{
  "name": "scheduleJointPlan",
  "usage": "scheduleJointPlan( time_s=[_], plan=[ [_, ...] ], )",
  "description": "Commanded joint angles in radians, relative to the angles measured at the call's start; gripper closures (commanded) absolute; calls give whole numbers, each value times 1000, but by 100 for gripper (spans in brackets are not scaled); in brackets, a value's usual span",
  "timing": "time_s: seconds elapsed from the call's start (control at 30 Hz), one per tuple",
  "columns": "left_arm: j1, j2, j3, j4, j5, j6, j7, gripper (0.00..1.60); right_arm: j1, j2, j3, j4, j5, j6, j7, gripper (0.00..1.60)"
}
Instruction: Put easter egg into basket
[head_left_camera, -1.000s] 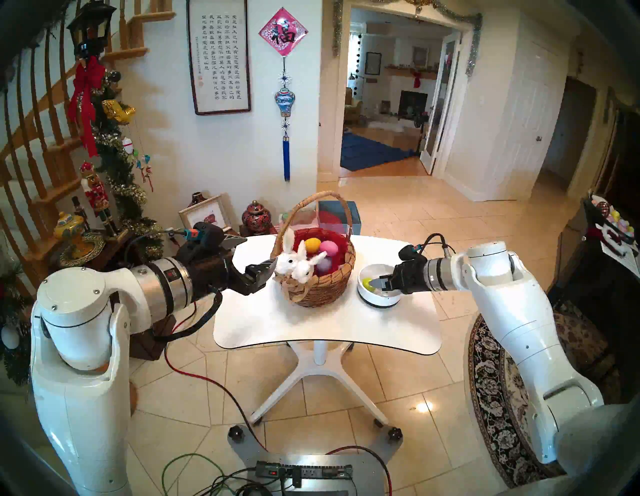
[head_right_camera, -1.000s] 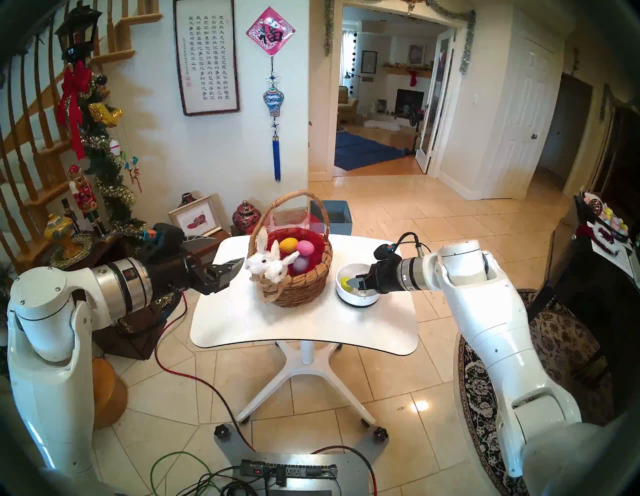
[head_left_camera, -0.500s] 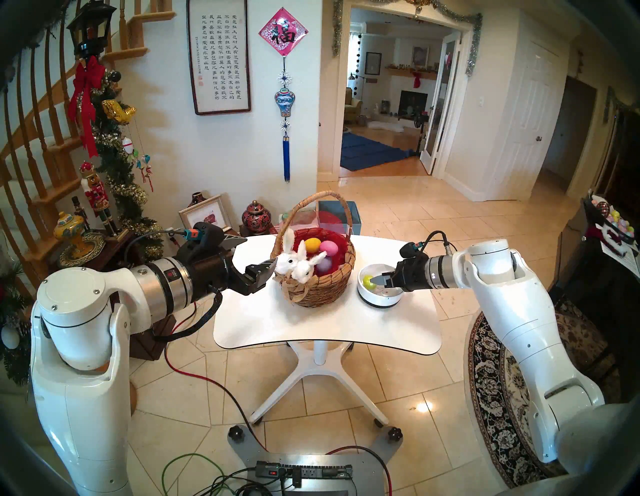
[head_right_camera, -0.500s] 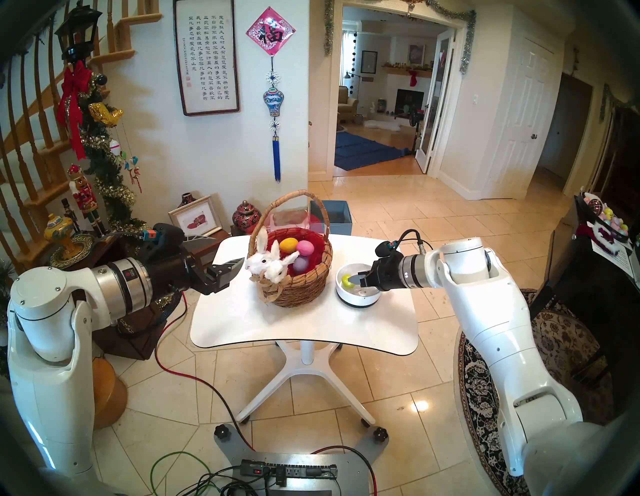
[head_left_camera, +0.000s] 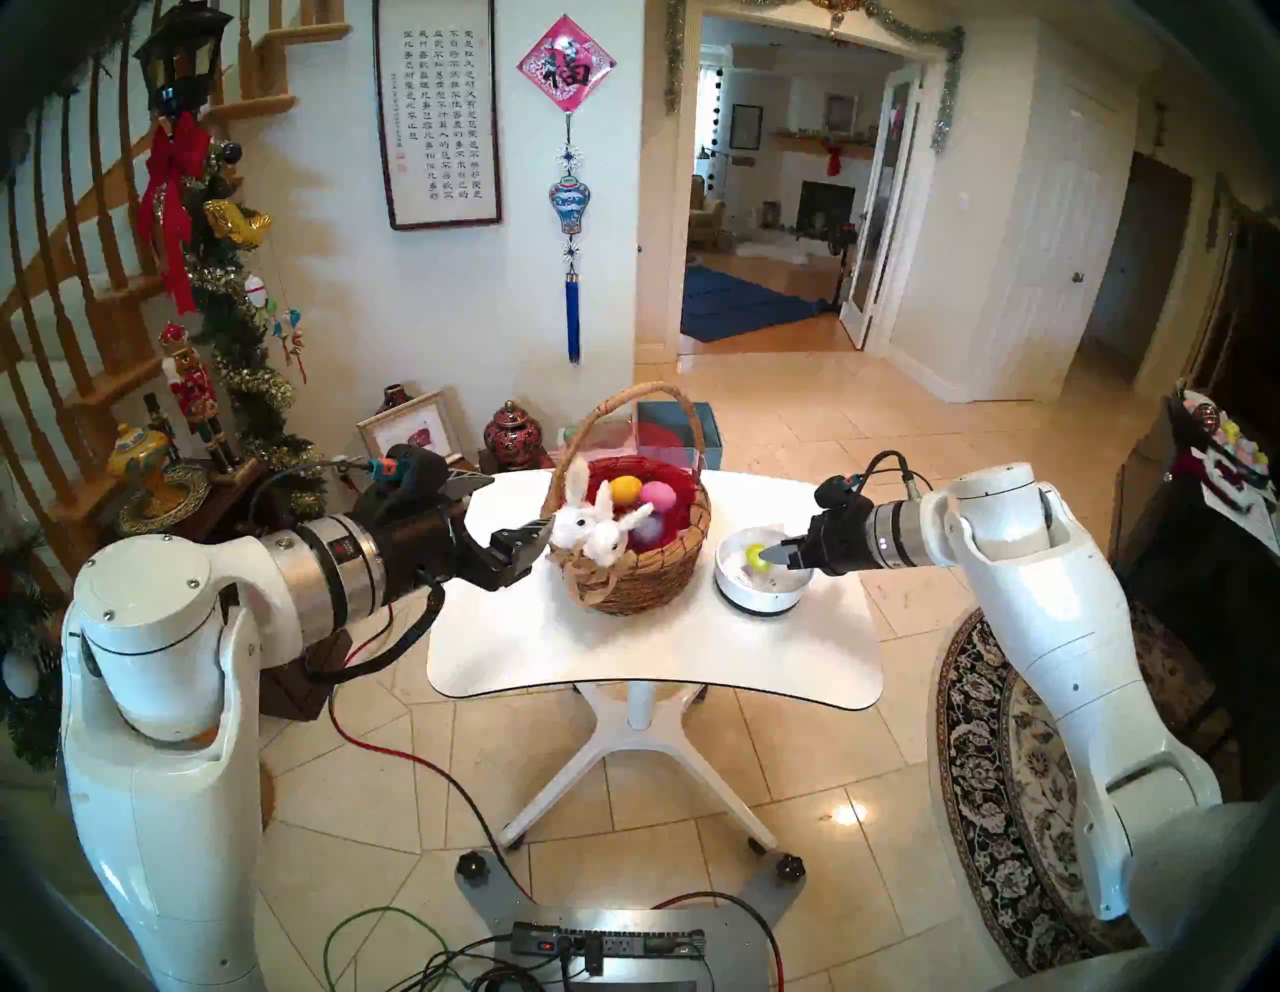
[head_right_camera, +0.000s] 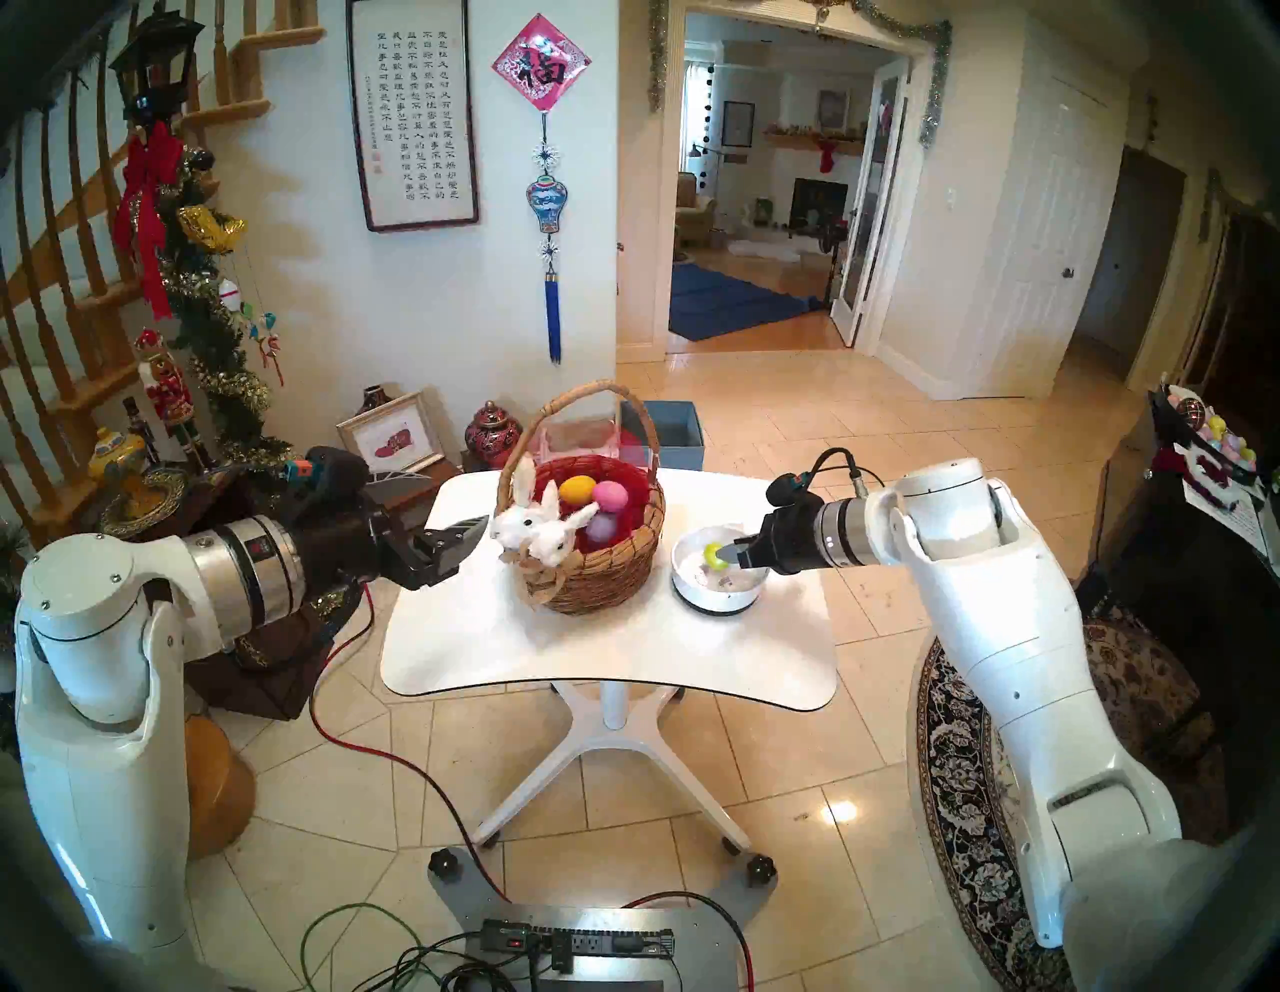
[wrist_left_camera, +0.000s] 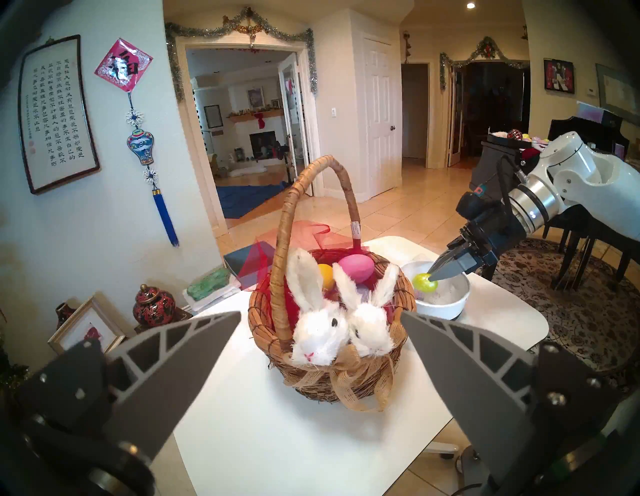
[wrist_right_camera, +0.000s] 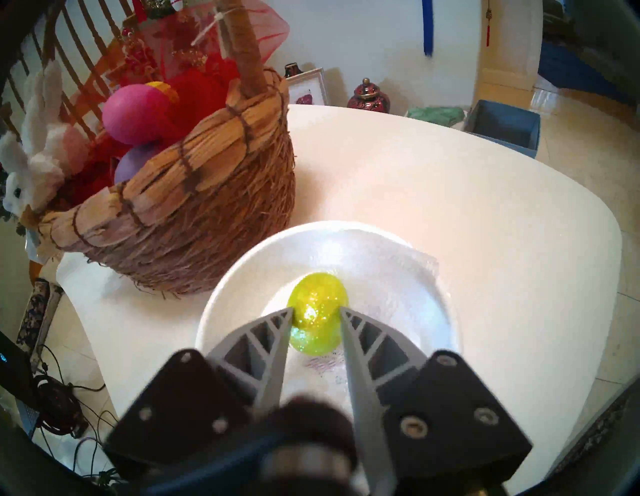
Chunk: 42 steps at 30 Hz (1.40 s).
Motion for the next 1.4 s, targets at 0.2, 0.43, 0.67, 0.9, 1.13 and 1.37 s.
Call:
scheduleJointPlan(
  time_s=[0.2, 0.43, 0.67, 0.9, 1.13, 1.37],
  plan=[
    [-9, -1, 2, -5, 1, 1, -2, 0, -31, 60, 54, -114, 10, 53, 29, 97],
    [-9, -3, 1, -5, 3, 1, -4, 0, -53, 62, 60, -143, 30, 72, 27, 95],
    [-10, -4, 1, -5, 6, 1, -7, 0, -60, 65, 58, -164, 56, 80, 16, 94],
    [-11, -6, 1, -5, 8, 1, -9, 0, -66, 64, 43, -175, 81, 83, 11, 92],
    [-11, -8, 0, -5, 11, 1, -11, 0, -49, 54, 28, -165, 95, 63, -2, 92],
    [-11, -9, 0, -5, 13, 0, -14, 0, -2, 47, 23, -176, 102, 46, -7, 92]
  ],
)
